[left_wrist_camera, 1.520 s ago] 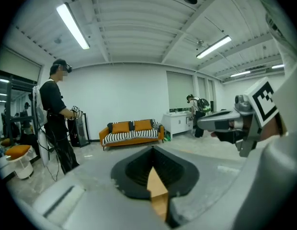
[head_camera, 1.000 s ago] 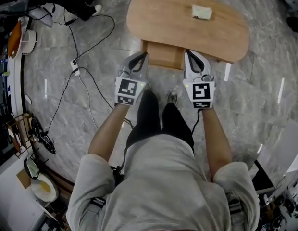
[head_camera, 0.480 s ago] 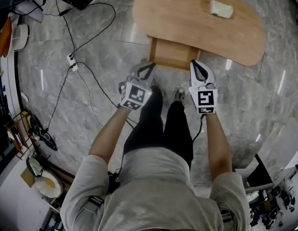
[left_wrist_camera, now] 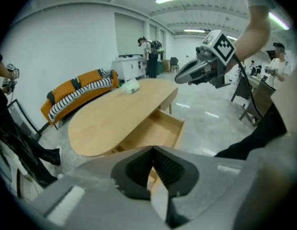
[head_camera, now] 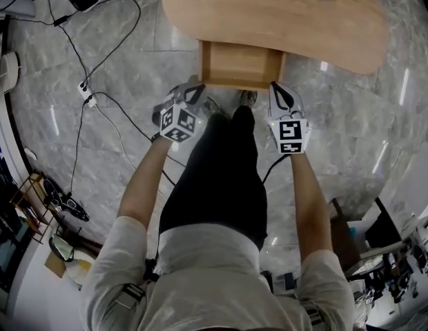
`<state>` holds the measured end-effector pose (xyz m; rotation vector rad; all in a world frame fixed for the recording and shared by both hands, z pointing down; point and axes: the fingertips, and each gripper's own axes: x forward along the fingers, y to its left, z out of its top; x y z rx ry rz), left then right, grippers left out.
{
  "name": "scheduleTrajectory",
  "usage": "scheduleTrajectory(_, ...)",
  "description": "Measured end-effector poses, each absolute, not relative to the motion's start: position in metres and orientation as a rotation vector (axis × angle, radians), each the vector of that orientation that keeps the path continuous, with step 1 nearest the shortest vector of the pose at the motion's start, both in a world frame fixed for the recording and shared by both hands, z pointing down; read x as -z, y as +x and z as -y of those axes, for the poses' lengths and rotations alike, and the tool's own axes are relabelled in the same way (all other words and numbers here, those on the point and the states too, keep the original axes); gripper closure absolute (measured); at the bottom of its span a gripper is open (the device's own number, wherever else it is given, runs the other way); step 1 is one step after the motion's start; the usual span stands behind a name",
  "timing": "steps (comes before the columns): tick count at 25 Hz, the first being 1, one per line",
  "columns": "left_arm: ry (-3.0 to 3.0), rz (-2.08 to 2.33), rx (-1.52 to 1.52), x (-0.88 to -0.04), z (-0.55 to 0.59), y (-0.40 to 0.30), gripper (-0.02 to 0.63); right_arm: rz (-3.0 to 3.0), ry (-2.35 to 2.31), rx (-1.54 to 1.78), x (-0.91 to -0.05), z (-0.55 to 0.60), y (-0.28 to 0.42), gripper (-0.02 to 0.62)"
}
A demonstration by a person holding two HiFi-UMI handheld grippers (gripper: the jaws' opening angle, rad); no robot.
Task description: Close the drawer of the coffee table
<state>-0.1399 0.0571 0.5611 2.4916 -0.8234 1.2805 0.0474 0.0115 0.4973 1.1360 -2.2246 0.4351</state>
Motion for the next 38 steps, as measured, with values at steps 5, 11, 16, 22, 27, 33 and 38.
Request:
scheduleTrajectory(5,2.405,0.664,-1.484,-0.629,-0.074,-0.162,0.586,2.102,1.053,-0.452,-0.571,-0.045,0.069,0.589)
scheduleTrajectory(11,2.343,0.531,-1.783,-0.688,-0.097,-0.195,0.586,2.03,0.997,-0.469,-0.623,-0.079,0.086,0.589)
scheduleTrajectory(16,2.314,0.568,-1.814,-0.71,-0.098,-0.204,0.585,1.985,0.95,-0.46,-0.655,-0.088,0.096,0.589)
scheduleTrajectory(22,2.306,0.533,-1.837,-0.731,-0.088,-0.204,0.585,1.934,0.859,-0.36,-0.684,-0.083,0.1,0.589)
scheduleTrajectory(27,2.367,0.487,-1.842,-0.735,-0.082,-0.208,0.578,1.871,0.717,-0.176,-0.703,-0.079,0.103,0.588)
scheduleTrajectory(33,2.313,0.358,-1.883,-0.752,-0.107,-0.223,0.438,1.805,0.631,-0.118,-0.718,-0.081,0.116,0.46)
scheduleTrajectory(38,2.312,0.328,-1.859,-0.759,-0.108,-0.212,0.414,1.744,0.539,-0.081,-0.734,-0.082,0.125,0.433)
